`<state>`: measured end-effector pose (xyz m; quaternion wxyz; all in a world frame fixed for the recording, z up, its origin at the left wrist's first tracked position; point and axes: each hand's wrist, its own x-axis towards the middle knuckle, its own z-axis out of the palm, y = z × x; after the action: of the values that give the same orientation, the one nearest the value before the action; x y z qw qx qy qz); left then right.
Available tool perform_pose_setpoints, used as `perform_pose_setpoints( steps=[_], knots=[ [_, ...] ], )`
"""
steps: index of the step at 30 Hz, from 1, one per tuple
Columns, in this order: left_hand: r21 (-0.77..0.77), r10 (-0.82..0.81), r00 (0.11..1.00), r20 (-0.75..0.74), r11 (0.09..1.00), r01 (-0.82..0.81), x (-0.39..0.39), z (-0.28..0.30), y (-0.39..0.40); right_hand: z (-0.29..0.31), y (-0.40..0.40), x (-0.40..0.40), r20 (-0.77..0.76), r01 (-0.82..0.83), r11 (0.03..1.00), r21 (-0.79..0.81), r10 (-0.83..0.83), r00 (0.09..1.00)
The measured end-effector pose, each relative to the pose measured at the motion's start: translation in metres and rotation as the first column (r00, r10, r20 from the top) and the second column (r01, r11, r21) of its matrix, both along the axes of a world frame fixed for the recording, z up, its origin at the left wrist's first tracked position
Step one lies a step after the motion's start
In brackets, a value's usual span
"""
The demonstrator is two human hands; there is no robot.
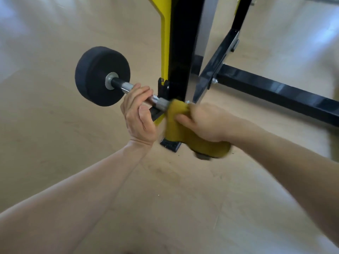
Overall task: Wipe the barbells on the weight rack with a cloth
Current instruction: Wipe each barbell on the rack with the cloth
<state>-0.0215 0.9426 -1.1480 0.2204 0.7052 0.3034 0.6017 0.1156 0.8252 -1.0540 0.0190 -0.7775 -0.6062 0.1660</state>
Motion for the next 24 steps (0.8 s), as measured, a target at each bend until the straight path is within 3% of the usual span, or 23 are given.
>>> perform_pose_setpoints(
  steps=[3, 5, 9, 11, 13, 15, 19, 22, 24],
  knots=[
    [-0.006, -0.033, 0.999, -0.037, 0.999, 0.032, -0.008, -0.003, 0.001, -0.019, 0.034, -0.026, 0.252, -0.056, 0.971, 0.231, -0.004, 0.968],
    [-0.014, -0.083, 0.993, -0.079, 0.997, 0.082, -0.013, -0.002, 0.006, -0.024, 0.014, -0.027, 0.336, -0.094, 0.958, 0.271, -0.003, 0.942],
    [0.004, -0.12, 0.987, -0.109, 0.993, 0.121, -0.017, -0.002, 0.006, -0.007, -0.073, 0.009, 0.195, -0.032, 0.982, 0.188, -0.006, 0.981],
    [-0.018, -0.129, 0.989, -0.074, 0.992, 0.128, -0.014, -0.004, 0.004, 0.003, -0.094, 0.015, 0.275, -0.008, 0.994, 0.11, -0.023, 0.961],
    [-0.046, -0.111, 0.993, -0.032, 0.993, 0.11, -0.009, -0.003, 0.002, 0.001, -0.073, 0.012, 0.278, -0.009, 0.998, 0.06, -0.008, 0.96],
    [-0.042, -0.094, 0.996, -0.004, 0.995, 0.094, -0.006, -0.002, 0.003, -0.005, -0.026, -0.003, 0.152, 0.002, 0.994, 0.109, -0.019, 0.988],
    [-0.081, -0.142, 0.989, -0.034, 0.987, 0.139, -0.01, -0.002, -0.001, -0.017, 0.035, -0.029, 0.211, -0.049, 0.968, 0.246, -0.004, 0.977],
    [-0.082, -0.194, 0.977, -0.093, 0.979, 0.186, -0.019, 0.002, 0.0, -0.017, -0.008, -0.019, 0.282, -0.105, 0.97, 0.219, 0.04, 0.959],
    [-0.065, -0.22, 0.962, -0.162, 0.975, 0.212, -0.024, 0.005, 0.001, -0.008, -0.061, 0.005, 0.248, -0.046, 0.991, 0.124, 0.014, 0.969]
  ],
)
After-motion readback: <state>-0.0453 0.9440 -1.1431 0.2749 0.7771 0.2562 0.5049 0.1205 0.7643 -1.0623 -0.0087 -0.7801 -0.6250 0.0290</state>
